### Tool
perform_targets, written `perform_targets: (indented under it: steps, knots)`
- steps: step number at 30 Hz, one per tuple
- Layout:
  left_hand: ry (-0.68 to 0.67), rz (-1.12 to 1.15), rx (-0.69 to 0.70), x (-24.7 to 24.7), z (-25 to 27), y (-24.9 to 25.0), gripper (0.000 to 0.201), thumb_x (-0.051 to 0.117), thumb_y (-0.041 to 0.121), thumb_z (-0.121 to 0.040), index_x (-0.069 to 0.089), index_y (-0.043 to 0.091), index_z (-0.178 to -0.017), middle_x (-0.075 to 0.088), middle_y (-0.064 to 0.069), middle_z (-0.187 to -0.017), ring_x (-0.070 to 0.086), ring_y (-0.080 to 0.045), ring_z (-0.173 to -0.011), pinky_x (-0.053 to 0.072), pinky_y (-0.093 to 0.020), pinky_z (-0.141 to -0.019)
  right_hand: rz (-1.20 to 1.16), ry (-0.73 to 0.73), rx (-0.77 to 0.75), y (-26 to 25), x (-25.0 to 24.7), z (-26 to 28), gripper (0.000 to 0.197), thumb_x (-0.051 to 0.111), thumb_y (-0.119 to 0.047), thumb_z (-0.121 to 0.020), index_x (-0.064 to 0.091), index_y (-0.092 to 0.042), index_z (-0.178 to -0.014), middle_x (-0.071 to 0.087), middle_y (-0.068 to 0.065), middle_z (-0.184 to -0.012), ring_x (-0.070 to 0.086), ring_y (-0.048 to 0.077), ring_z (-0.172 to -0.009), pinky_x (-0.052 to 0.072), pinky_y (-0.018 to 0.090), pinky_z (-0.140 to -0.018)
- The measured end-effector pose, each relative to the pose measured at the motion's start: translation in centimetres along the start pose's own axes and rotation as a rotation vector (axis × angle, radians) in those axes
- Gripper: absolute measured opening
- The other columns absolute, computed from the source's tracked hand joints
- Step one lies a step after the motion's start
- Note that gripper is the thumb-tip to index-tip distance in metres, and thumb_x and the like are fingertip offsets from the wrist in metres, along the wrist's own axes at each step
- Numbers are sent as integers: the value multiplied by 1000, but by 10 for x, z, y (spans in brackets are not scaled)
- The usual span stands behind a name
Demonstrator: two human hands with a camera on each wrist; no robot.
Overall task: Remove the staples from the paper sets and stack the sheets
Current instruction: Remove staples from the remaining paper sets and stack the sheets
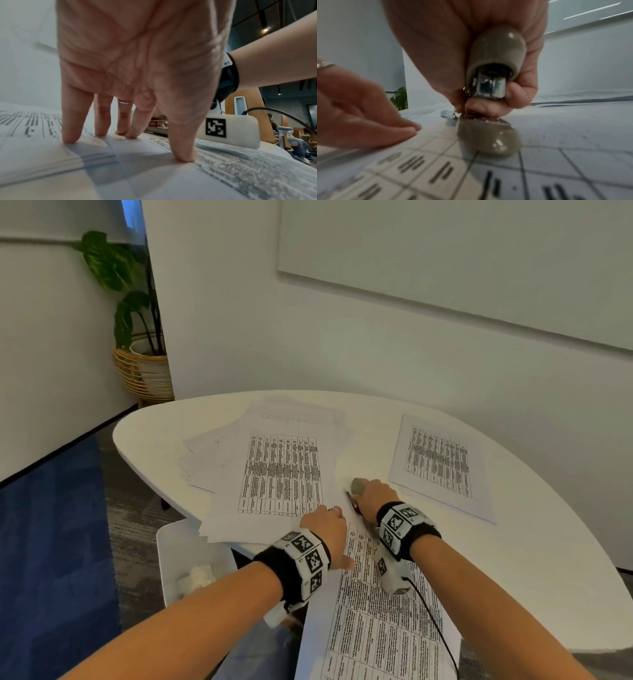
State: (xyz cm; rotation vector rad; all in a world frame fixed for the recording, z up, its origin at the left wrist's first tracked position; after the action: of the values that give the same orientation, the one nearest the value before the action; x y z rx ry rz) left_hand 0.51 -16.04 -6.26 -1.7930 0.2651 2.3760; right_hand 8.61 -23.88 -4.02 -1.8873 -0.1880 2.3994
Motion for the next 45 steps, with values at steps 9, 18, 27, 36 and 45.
perform_targets:
  steps: [9, 18, 27, 36, 45]
  knots:
    - [-21, -46, 39, -1, -6, -2, 89, 56, 67, -80, 35, 7, -142, 31, -10, -145, 29, -31, -130, 37, -46, -102, 145, 53, -34, 31, 6, 7, 33, 47, -33, -96, 41, -12, -120, 60, 8, -109, 55, 22, -84, 45, 31, -71]
    - [-132, -84, 61, 11, -12, 2, 91, 49, 64, -86, 18, 7, -151, -3, -4, -160, 7, -27, -147, 9, -59, -115, 228, 89, -33, 21, 3, 10, 28, 39, -28, -97, 46, -12, -119, 58, 7, -118, 58, 25, -106, 44, 33, -82]
    - [-110, -81, 48, 12, -12, 0, 88, 48, 66, -85, 25, 10, -150, 0, -2, -161, 11, -26, -146, 10, -60, -114, 247, 86, -50, 5, 5, 5, 27, 35, -20, -97, 48, -14, -119, 58, 6, -117, 58, 26, -106, 44, 34, -84]
    - [-122, -126, 39, 17, -15, -2, 90, 43, 68, -87, 14, 12, -152, -3, -4, -160, 8, -27, -147, 6, -58, -115, 194, 65, -54, 7, 1, -5, 29, 42, -28, -97, 42, -11, -120, 60, 10, -115, 59, 27, -105, 43, 33, -77]
    - [-78, -91, 35, 15, -19, -5, 93, 46, 67, -86, 15, 8, -152, -1, -6, -160, 10, -27, -146, 14, -51, -117, 204, 5, -67, -6, -4, 2, 35, 45, -21, -97, 44, -4, -128, 50, 16, -129, 53, 29, -116, 46, 33, -95]
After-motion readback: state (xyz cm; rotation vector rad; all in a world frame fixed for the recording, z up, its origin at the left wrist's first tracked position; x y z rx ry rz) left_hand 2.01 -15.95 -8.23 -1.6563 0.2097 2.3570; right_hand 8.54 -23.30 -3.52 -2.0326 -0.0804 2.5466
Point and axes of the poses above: each hand's wrist, its own z-axis away from the middle knuckle, its own x-axis out of the palm, y = z × x, the point moved 9 cm from there along -z, towards the middle knuckle
